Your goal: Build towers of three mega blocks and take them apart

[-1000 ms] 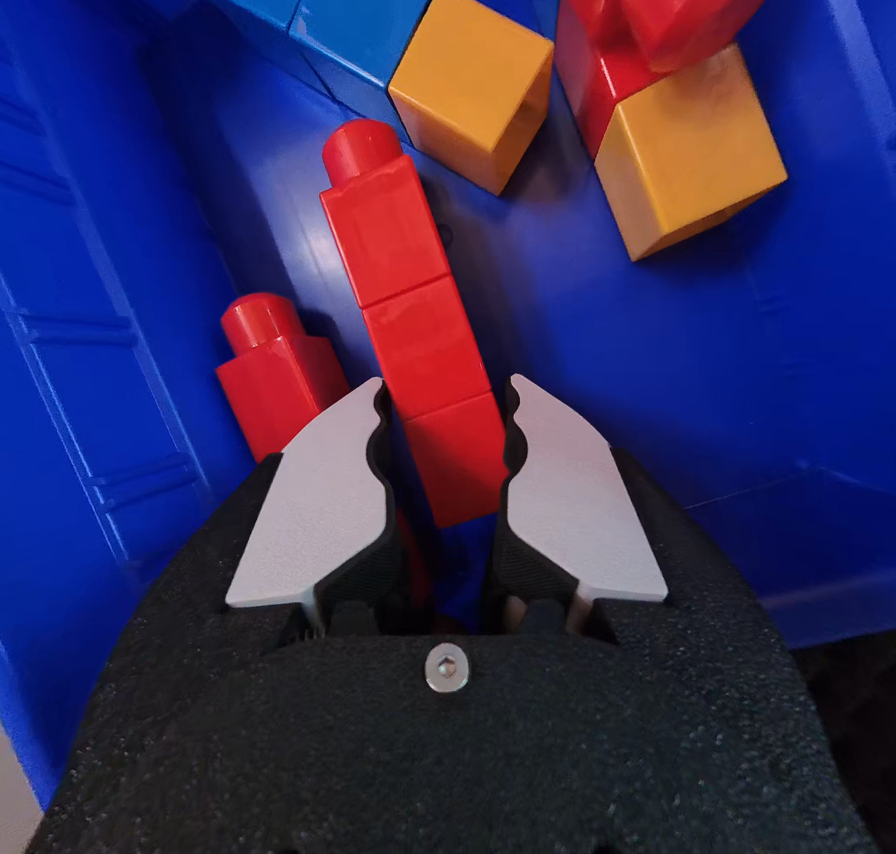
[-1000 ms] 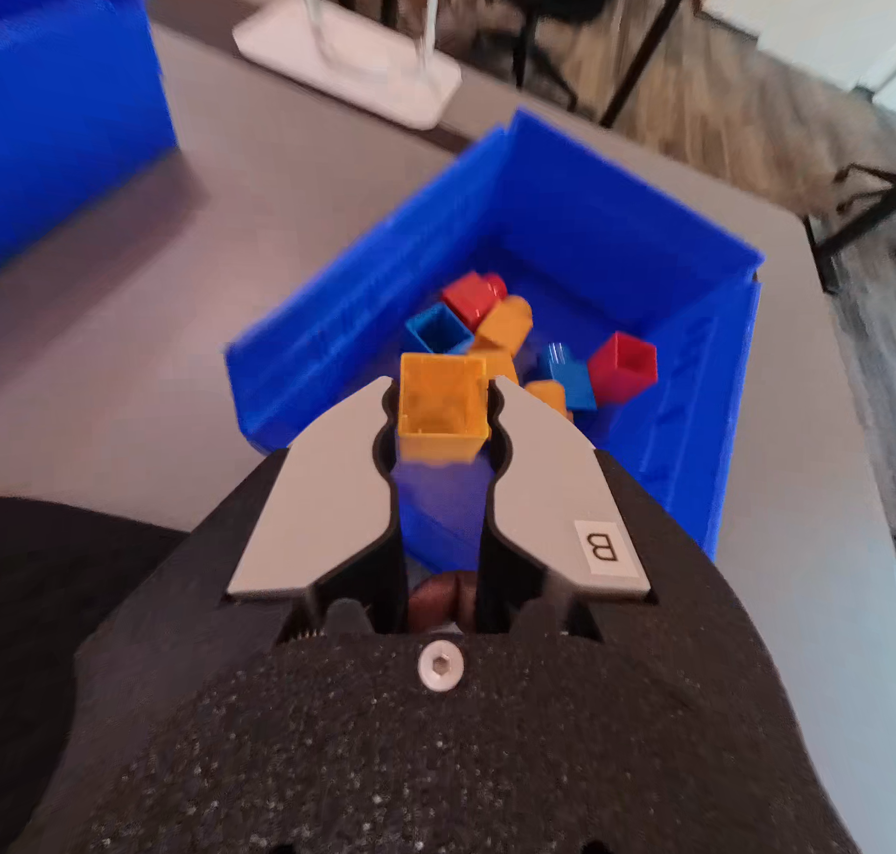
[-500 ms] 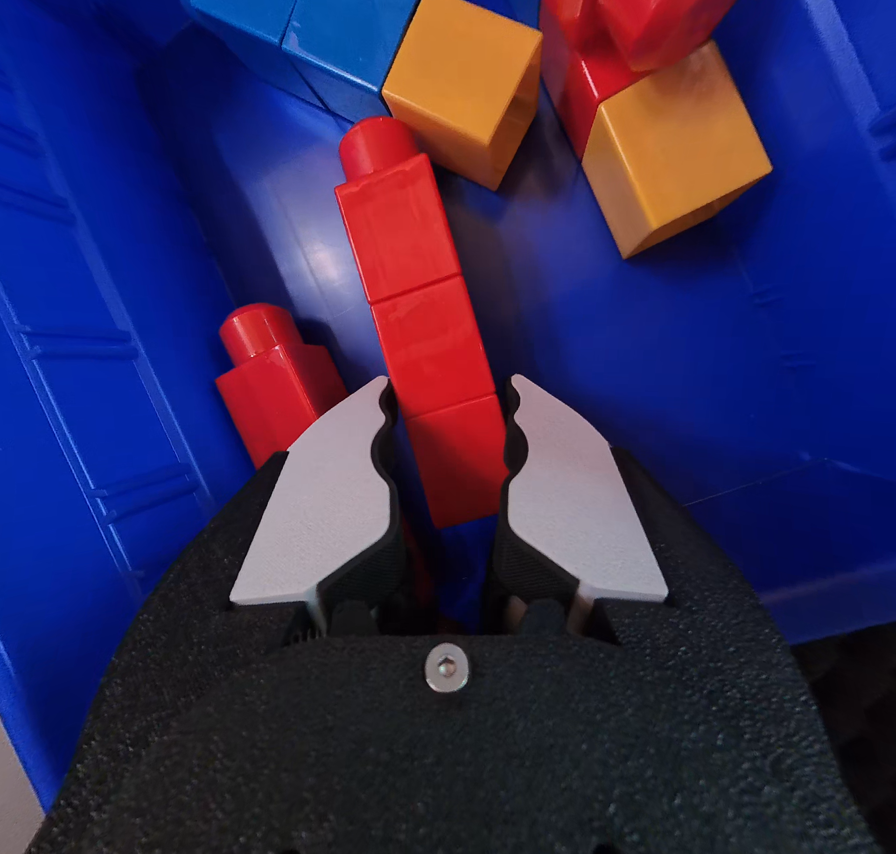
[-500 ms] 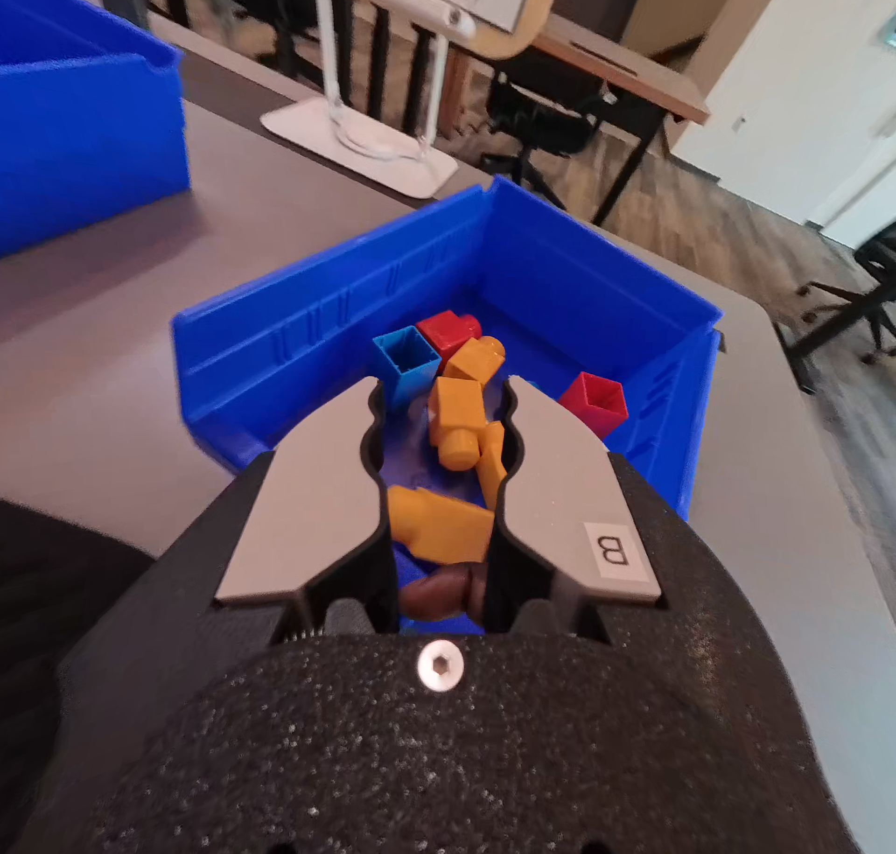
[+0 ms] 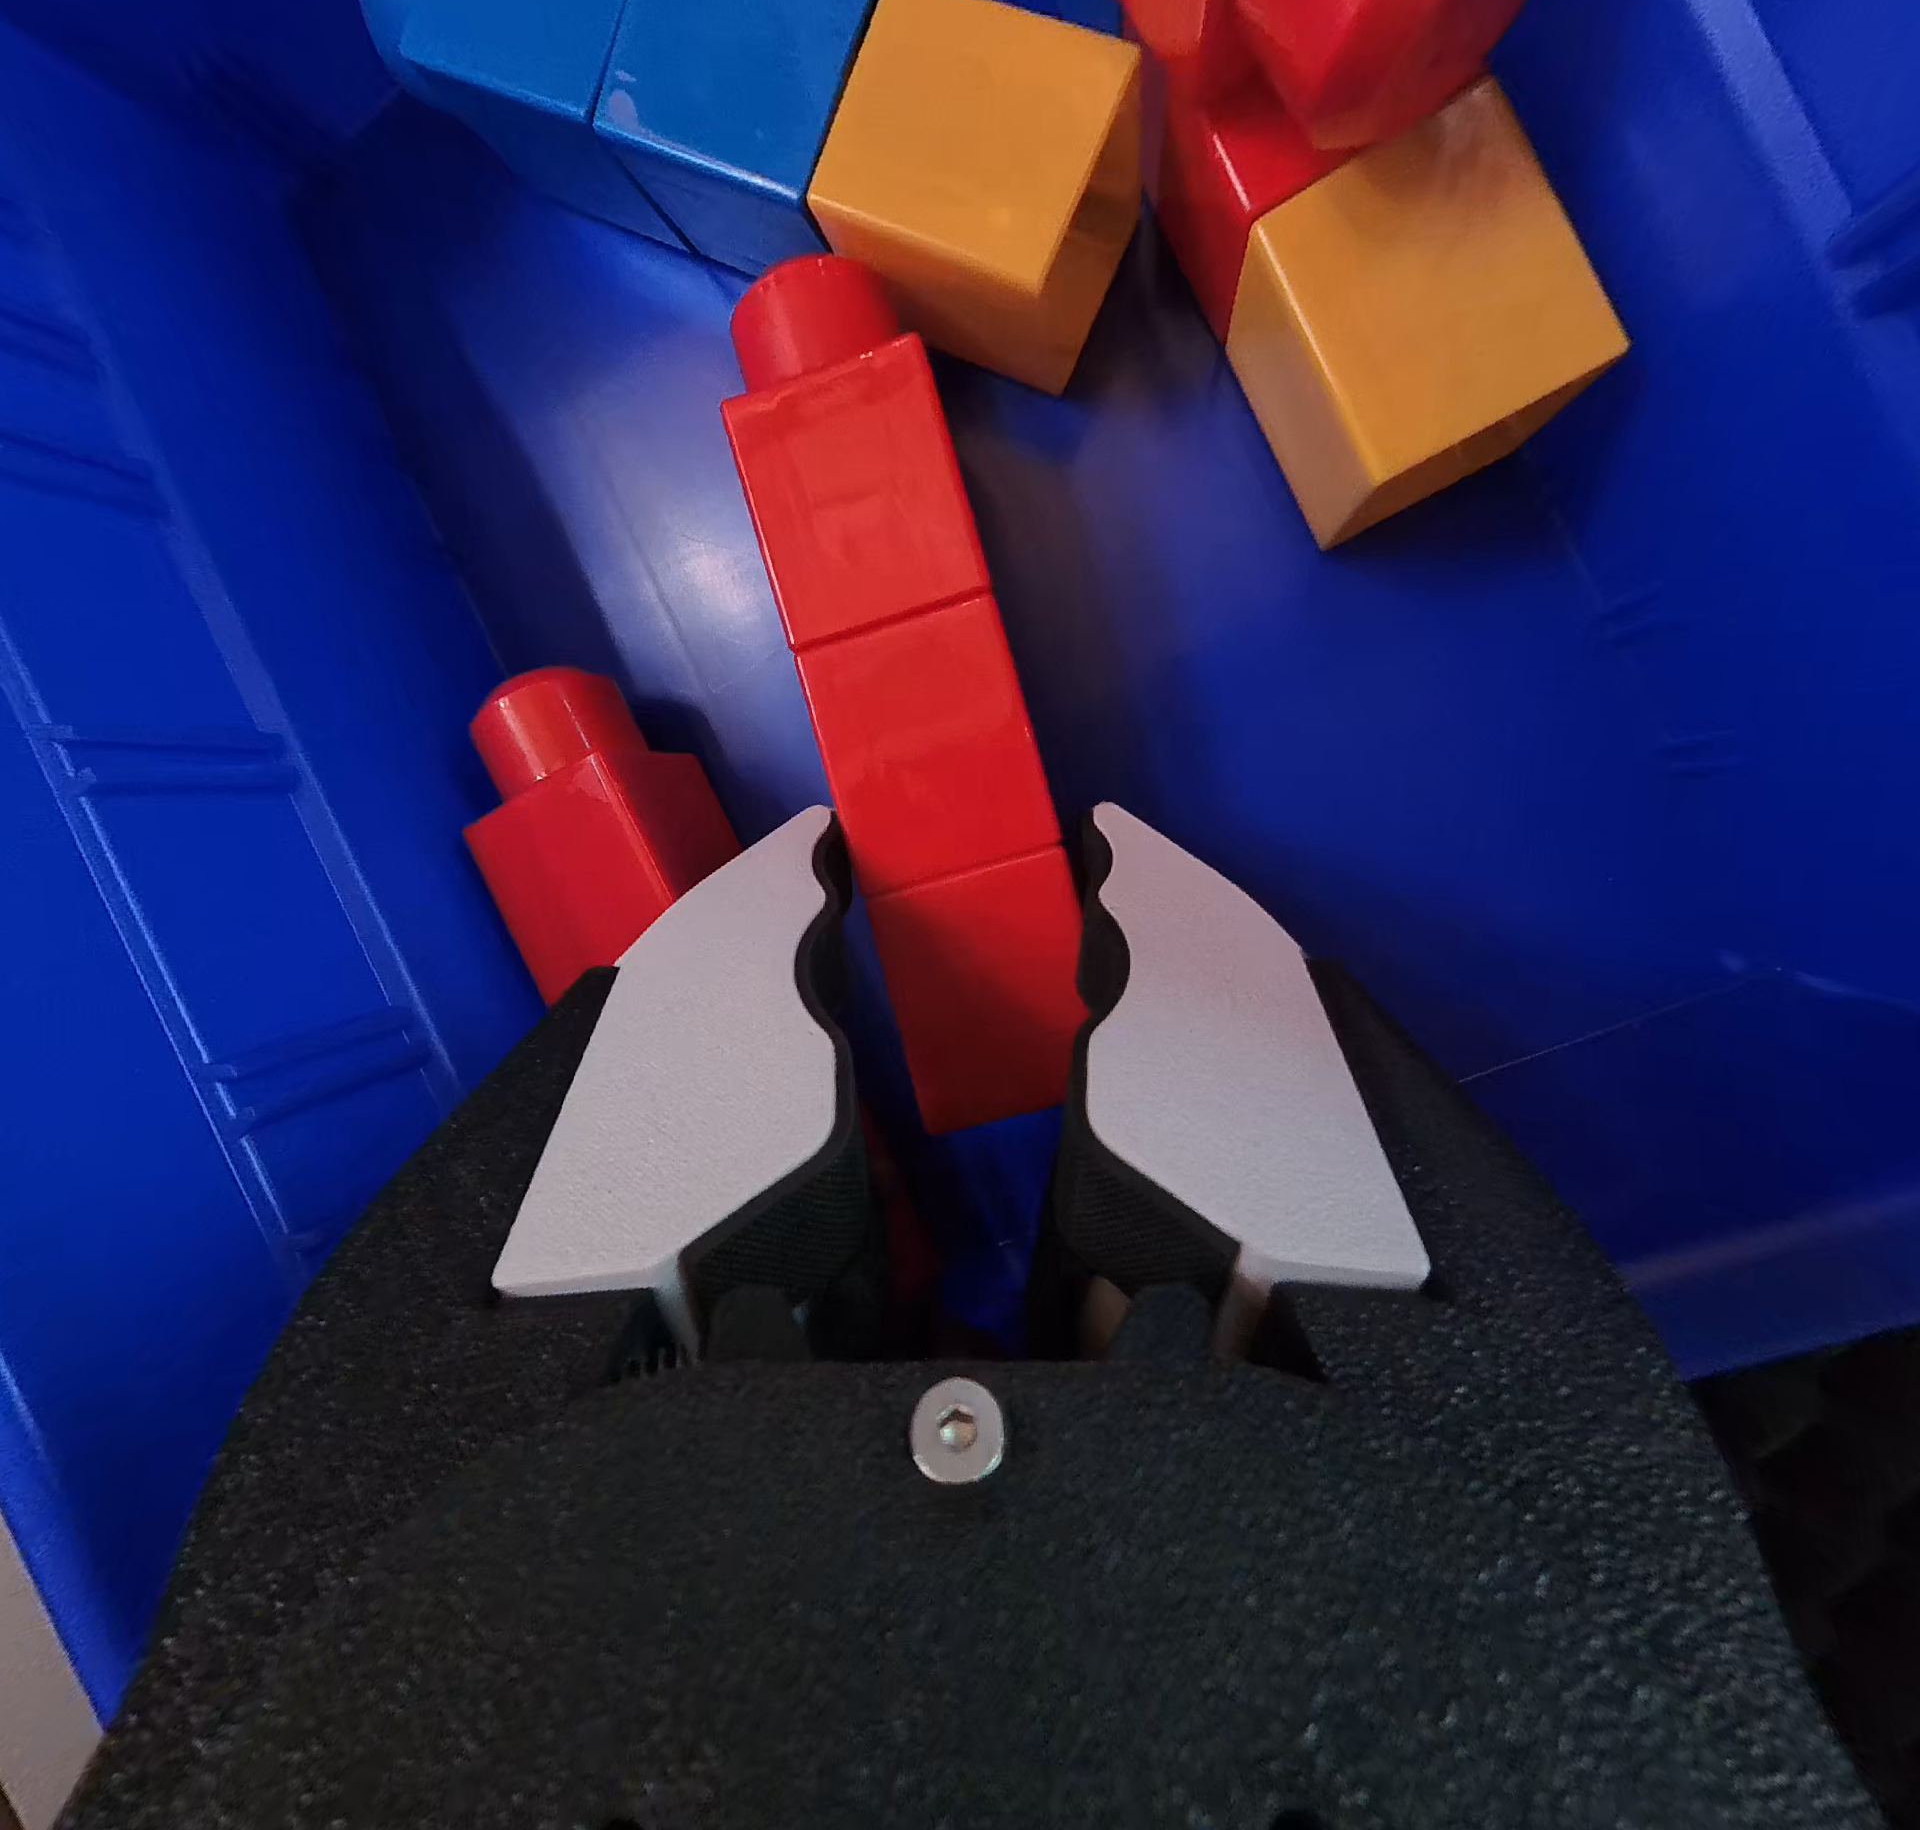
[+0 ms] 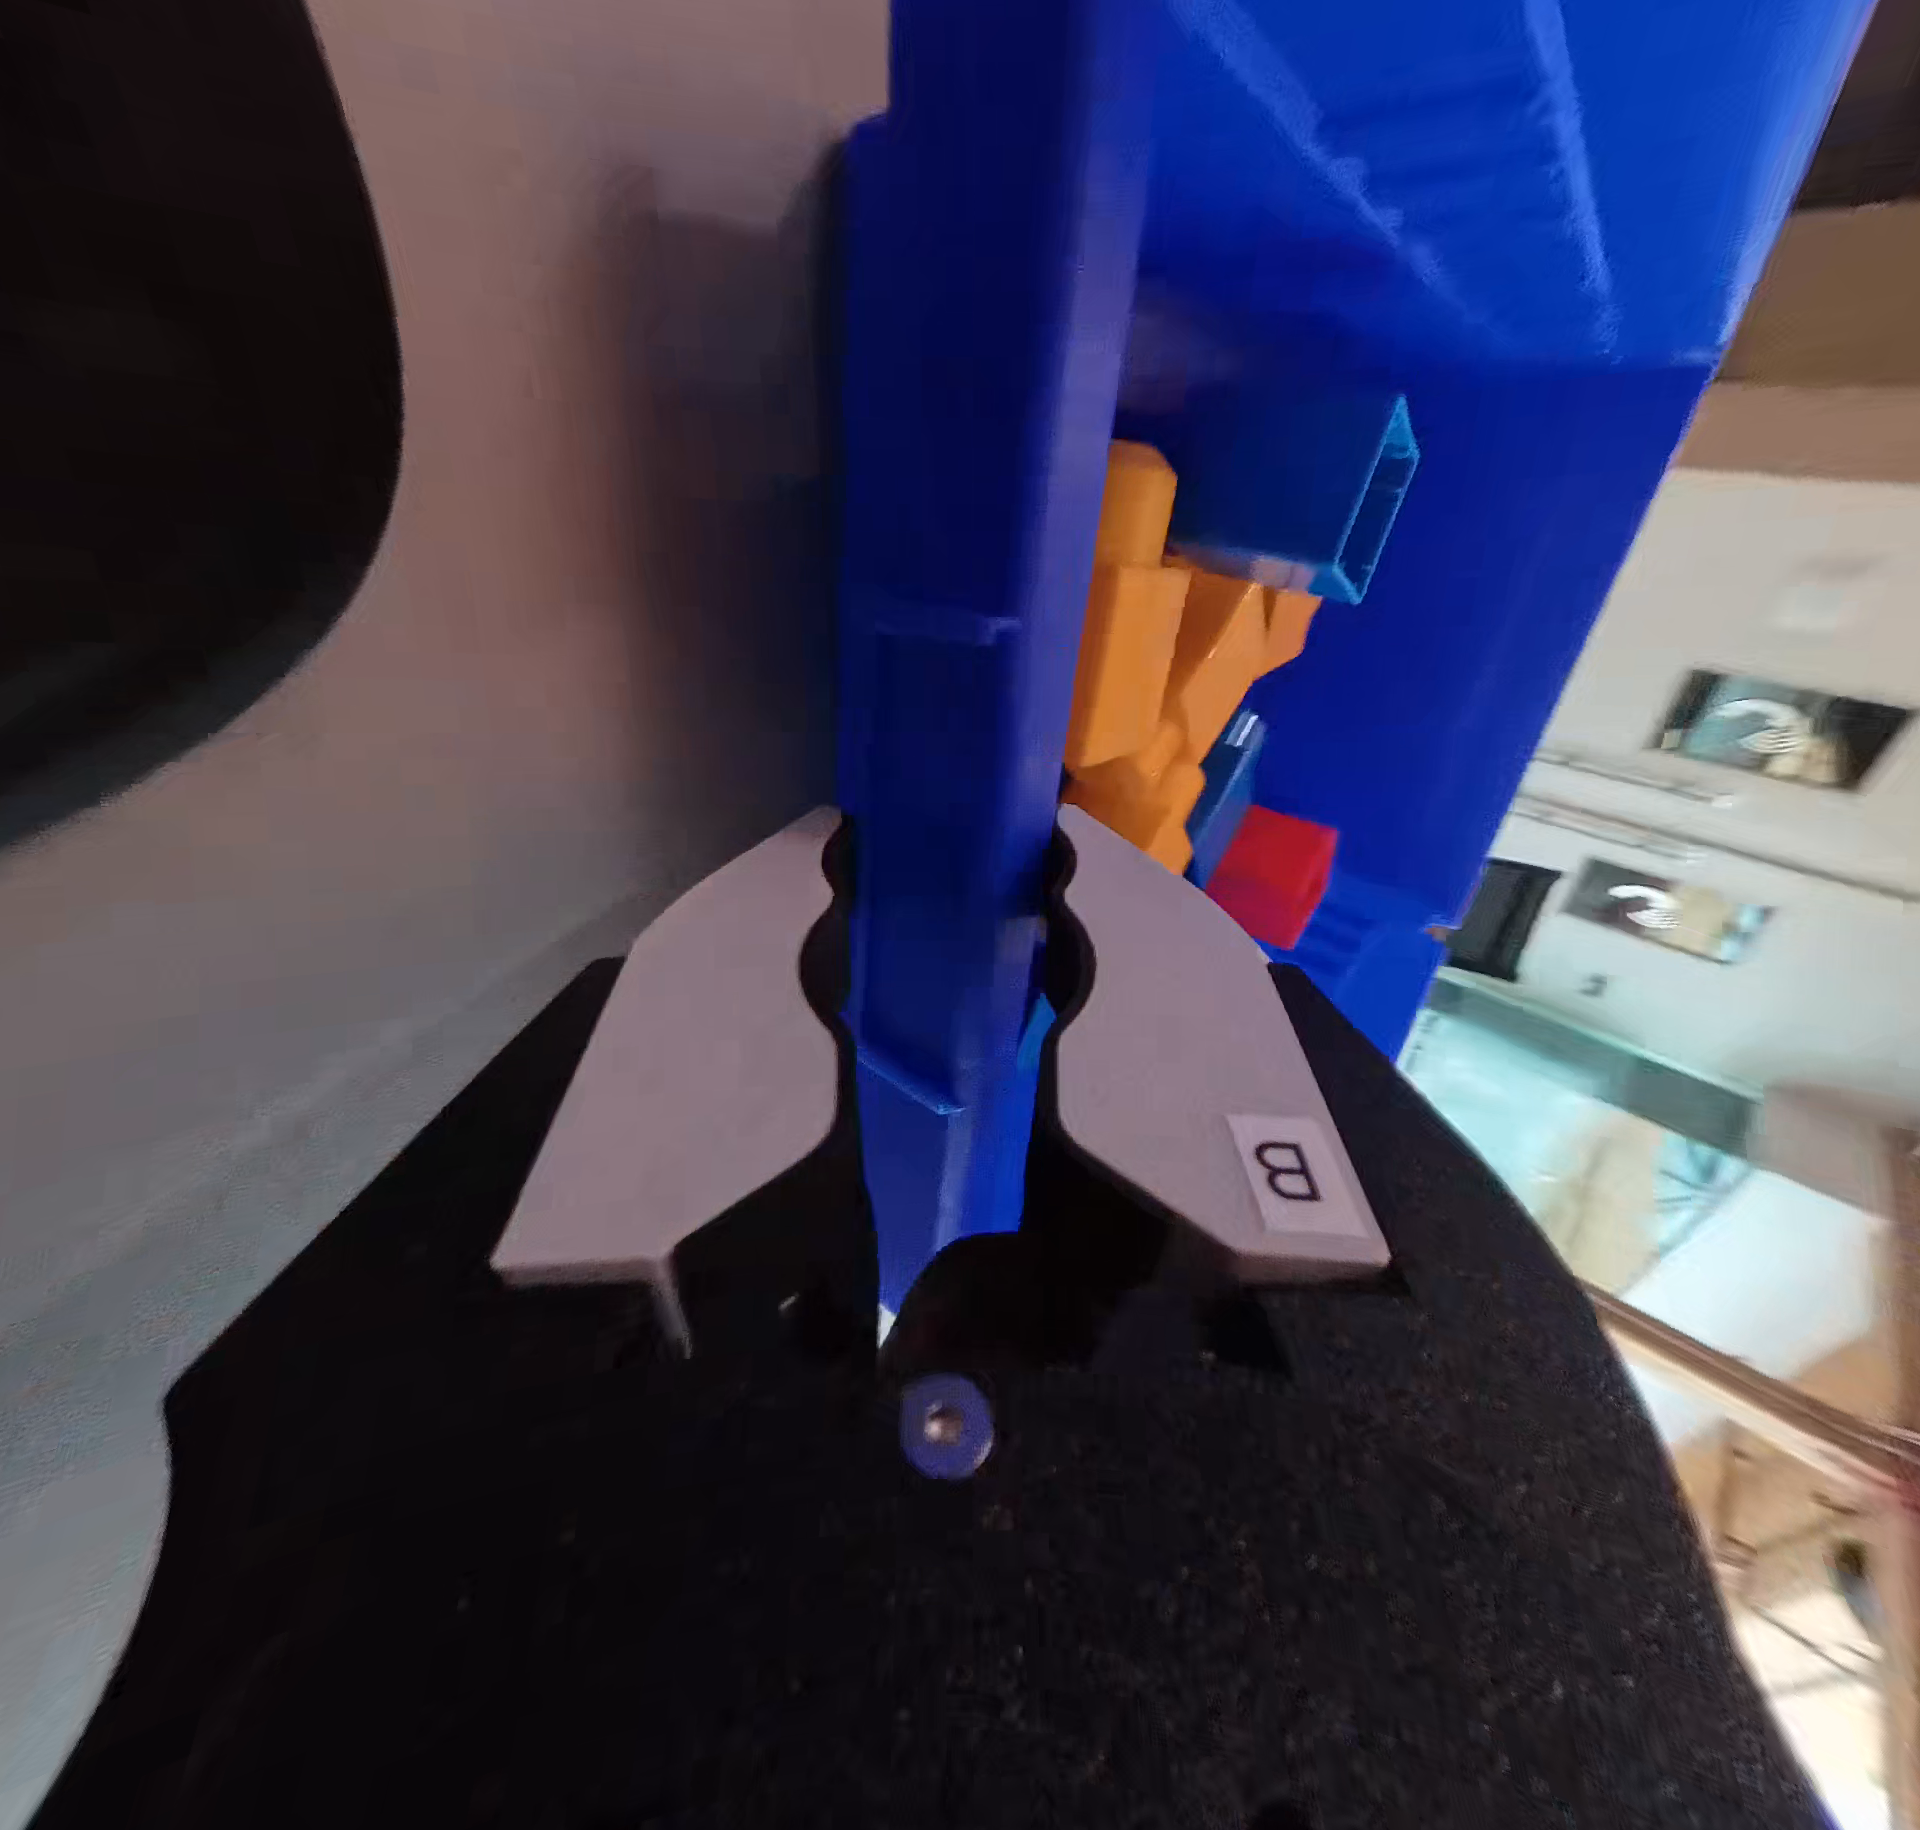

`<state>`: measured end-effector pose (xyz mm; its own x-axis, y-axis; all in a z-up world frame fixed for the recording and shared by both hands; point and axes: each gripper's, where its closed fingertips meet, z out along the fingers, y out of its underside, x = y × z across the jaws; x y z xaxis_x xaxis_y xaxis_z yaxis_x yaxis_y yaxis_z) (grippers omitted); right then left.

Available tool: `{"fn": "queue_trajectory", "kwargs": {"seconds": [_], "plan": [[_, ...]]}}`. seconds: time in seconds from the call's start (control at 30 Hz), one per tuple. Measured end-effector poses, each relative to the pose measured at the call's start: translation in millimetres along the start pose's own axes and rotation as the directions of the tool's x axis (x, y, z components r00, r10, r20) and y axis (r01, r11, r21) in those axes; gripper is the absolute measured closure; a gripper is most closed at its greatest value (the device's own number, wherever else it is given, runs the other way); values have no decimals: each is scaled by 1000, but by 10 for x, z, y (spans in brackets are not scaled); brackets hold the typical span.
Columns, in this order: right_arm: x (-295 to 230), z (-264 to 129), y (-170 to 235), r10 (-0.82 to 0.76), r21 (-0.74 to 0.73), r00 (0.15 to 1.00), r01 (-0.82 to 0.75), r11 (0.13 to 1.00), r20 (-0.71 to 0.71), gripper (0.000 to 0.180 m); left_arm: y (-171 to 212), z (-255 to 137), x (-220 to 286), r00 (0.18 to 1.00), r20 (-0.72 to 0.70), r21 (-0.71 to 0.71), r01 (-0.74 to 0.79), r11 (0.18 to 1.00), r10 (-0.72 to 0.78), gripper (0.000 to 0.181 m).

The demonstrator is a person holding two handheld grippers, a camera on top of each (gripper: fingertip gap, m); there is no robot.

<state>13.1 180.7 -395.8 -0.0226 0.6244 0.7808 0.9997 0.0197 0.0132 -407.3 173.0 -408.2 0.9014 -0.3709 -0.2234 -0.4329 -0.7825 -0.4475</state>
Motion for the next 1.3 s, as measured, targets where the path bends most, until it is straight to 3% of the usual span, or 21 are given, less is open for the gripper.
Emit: {"fn": "queue_trajectory", "kwargs": {"seconds": [0.03, 0.33, 0.53, 1.0, 1.3], "plan": [[12, -10, -7, -5, -4, 1000, 5, 1000, -9, 147, -1, -1, 1, 1000, 0, 1, -1, 1000, 1, 139], [727, -487, 42, 4, 58, 970, 10, 998, -243, 152, -4, 0, 11, 1000, -4, 3, -8, 1000, 8, 139], [908, -547, 44, 20, 81, 957, 4, 997, -288, 153, -5, 1, 14, 1000, -5, 4, -11, 1000, 11, 139], [584, -438, -3, 105, 162, 963, -66, 985, -247, 151, -10, 9, 10, 1000, 1, 6, -9, 1000, 9, 139], [103, -162, 86, 164, 170, 979, -142, 975, -119, 147, -21, 18, 2, 1000, 6, 11, -8, 1000, 8, 139]]}}
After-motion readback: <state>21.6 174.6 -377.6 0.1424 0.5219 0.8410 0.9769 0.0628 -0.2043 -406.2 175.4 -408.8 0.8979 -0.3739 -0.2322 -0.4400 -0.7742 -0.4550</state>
